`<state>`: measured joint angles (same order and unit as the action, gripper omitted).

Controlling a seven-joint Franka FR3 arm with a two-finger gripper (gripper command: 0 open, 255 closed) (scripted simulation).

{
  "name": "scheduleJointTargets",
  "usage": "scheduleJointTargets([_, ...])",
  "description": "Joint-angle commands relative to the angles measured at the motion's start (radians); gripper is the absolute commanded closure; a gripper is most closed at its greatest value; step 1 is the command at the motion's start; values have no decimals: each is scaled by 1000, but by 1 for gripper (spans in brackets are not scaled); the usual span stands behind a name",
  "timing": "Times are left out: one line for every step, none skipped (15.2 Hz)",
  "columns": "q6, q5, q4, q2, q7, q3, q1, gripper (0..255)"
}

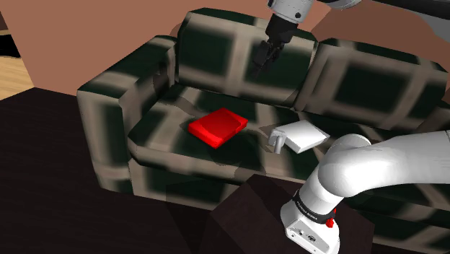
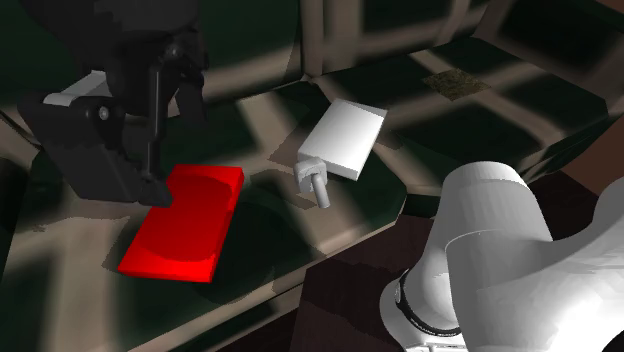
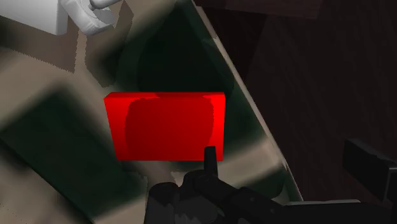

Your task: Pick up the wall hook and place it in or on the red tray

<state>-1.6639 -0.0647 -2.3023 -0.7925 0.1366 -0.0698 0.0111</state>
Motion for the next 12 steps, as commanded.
scheduleJointTargets([0, 0, 0, 0, 0, 0, 0, 0])
scheduleJointTargets([-16, 4, -28, -8, 22, 20, 4, 0])
scheduleJointTargets([-32, 9, -54, -14, 43, 41, 7, 0])
scheduleJointTargets([-48, 15, -80, -19, 65, 62, 12, 0])
scheduleJointTargets([-65, 21, -105, -23, 87, 83, 17, 0])
scheduleJointTargets([-82, 27, -128, -25, 110, 104, 22, 0])
scheduleJointTargets([-98, 33, -151, -26, 132, 125, 27, 0])
scheduleJointTargets([-116, 40, -172, -26, 154, 147, 33, 0])
scheduleJointTargets([-133, 47, -192, -24, 177, 169, 38, 0])
scheduleJointTargets([-151, 54, -211, -20, 200, 191, 45, 0])
scheduleJointTargets([-169, 61, -229, -15, 223, 213, 51, 0])
scheduleJointTargets([-187, 69, -246, -8, 246, 236, 58, 0])
